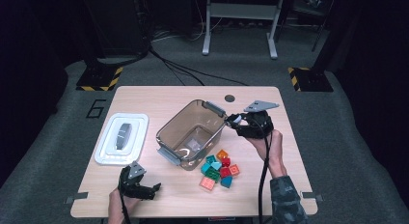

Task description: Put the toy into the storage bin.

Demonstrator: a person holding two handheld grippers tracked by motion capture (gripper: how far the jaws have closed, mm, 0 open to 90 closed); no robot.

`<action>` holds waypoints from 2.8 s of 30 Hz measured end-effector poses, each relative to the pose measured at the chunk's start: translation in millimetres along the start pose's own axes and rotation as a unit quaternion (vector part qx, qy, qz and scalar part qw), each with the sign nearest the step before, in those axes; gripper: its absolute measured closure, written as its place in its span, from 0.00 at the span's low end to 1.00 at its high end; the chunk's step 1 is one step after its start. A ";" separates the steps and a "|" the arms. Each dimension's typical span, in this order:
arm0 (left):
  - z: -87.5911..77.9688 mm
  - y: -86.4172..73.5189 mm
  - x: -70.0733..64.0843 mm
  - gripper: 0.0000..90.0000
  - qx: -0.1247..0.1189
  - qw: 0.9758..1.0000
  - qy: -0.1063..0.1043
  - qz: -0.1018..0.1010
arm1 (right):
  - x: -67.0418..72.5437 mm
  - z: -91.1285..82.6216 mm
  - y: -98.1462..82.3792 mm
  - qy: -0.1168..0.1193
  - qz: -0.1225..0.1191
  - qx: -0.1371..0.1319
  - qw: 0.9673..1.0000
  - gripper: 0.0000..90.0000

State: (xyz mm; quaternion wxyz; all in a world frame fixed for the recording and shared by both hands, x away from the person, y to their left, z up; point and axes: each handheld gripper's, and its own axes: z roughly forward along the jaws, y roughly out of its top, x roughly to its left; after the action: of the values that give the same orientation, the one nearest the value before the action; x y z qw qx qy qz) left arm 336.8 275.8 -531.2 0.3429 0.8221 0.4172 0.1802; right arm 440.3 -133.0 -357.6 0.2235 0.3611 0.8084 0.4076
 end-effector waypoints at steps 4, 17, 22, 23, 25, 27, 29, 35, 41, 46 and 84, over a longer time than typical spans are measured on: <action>0.3 -0.1 -0.2 0.00 -0.002 1.000 0.002 0.000 | 2.1 4.5 10.4 0.003 -0.002 -0.003 1.000 0.53; 0.3 -0.1 -0.2 0.00 -0.002 1.000 0.002 0.000 | 8.9 27.8 35.6 0.012 -0.017 0.011 1.000 0.53; 0.3 -0.2 -0.2 0.00 -0.002 1.000 0.002 -0.001 | 11.4 41.2 39.3 0.015 -0.023 0.024 0.999 0.53; 0.1 0.0 0.0 0.00 0.000 1.000 0.001 0.000 | 11.9 44.1 39.6 0.015 -0.022 0.026 0.999 0.53; 0.3 -0.1 -0.2 0.00 -0.002 1.000 0.002 0.000 | 13.2 48.4 40.0 0.015 -0.019 0.032 0.999 0.53; 0.3 -0.1 -0.2 0.00 -0.002 1.000 0.002 0.000 | 14.0 53.2 39.9 0.016 -0.021 0.035 0.999 0.53; 0.3 -0.1 -0.2 0.00 -0.002 1.000 0.002 0.000 | 14.3 57.7 39.4 0.016 -0.026 0.038 0.999 0.53; 0.3 -0.1 -0.2 0.00 -0.002 1.000 0.002 0.000 | 15.8 68.6 36.5 0.016 -0.036 0.046 0.998 0.53; 0.3 -0.1 -0.2 0.00 -0.002 1.000 0.002 0.000 | 17.9 72.7 33.9 0.016 -0.034 0.057 0.998 0.53; 0.3 -0.2 -0.2 0.00 -0.002 1.000 0.002 0.000 | 18.6 74.7 30.2 0.010 -0.040 0.062 0.997 0.53; 0.3 -0.1 -0.1 0.00 -0.002 1.000 0.003 0.000 | 15.0 31.9 -12.5 0.030 0.014 0.048 0.998 0.11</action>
State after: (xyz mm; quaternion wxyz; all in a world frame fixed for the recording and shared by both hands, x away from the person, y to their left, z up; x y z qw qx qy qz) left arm 336.8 275.6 -531.4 0.3432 0.8210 0.4178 0.1833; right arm 446.7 -110.8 -387.0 0.1756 0.3698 0.8286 0.3819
